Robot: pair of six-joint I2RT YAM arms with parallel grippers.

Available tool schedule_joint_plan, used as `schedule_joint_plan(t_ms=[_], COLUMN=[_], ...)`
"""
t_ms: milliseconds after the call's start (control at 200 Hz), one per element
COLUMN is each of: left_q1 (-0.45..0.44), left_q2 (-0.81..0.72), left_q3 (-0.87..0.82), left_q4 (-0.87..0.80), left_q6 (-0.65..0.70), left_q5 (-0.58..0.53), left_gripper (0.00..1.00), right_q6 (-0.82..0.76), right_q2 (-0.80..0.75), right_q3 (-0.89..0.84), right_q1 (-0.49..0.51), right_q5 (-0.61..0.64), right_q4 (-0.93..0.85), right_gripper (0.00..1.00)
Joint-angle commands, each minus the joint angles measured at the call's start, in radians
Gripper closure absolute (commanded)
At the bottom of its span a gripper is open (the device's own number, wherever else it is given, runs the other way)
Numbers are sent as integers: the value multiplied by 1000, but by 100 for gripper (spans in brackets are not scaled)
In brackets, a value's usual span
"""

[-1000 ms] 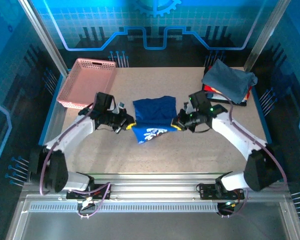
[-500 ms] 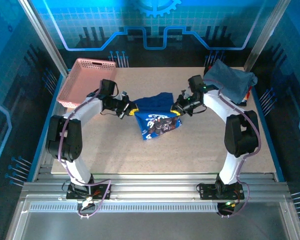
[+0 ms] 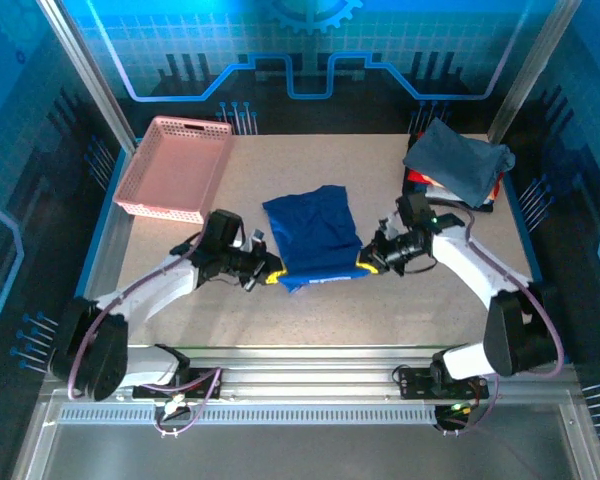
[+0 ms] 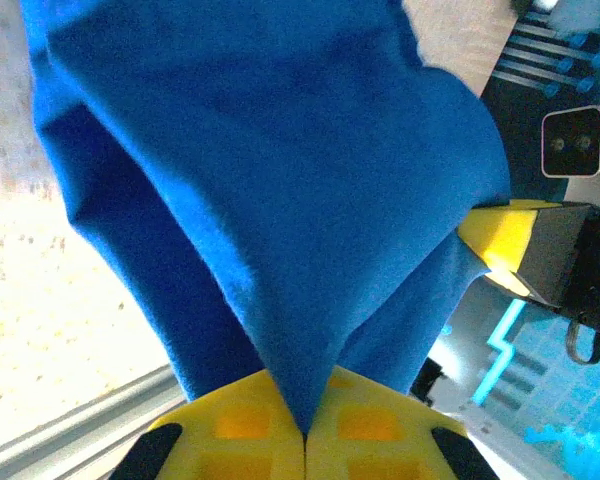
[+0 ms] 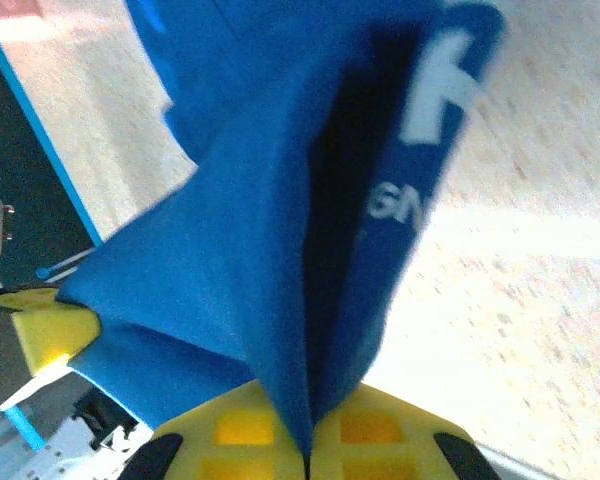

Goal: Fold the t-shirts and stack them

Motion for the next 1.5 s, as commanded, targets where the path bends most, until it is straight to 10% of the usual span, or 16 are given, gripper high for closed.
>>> schedule_joint_plan(t_ms=[0,235,375,620,985,1221,1496], left_q1=[-58,-198,-224,-205,-110,-42,38], left_q2=[-39,-46,-38,-87,413,701,942], left_q3=[-95,-214,-252,-37,303,509,890], left_q4=[37,67,63,-205,-121,-150,-283], left_q6=[-95,-168,-172,-55,61,120,232], left_q5=[-89,-175,-198,-316,-313,-326,-316], left_gripper=[100,91,56,35,47,64,66], right_q6=[8,5,-14,-60,-175,-138,-155], right_q2=[-63,-127,-112,-155,48,345,683], right_q3=[-121,-290,-338,-201,63,137,464], right_q1=[-24,-39,-46,-69,-63,-32,-45], right_q5=[24,52,76,122,71,29,60], right_q4=[-22,9,11,-102,-72,93,56], right_gripper=[98,92,70,44,39,65,70])
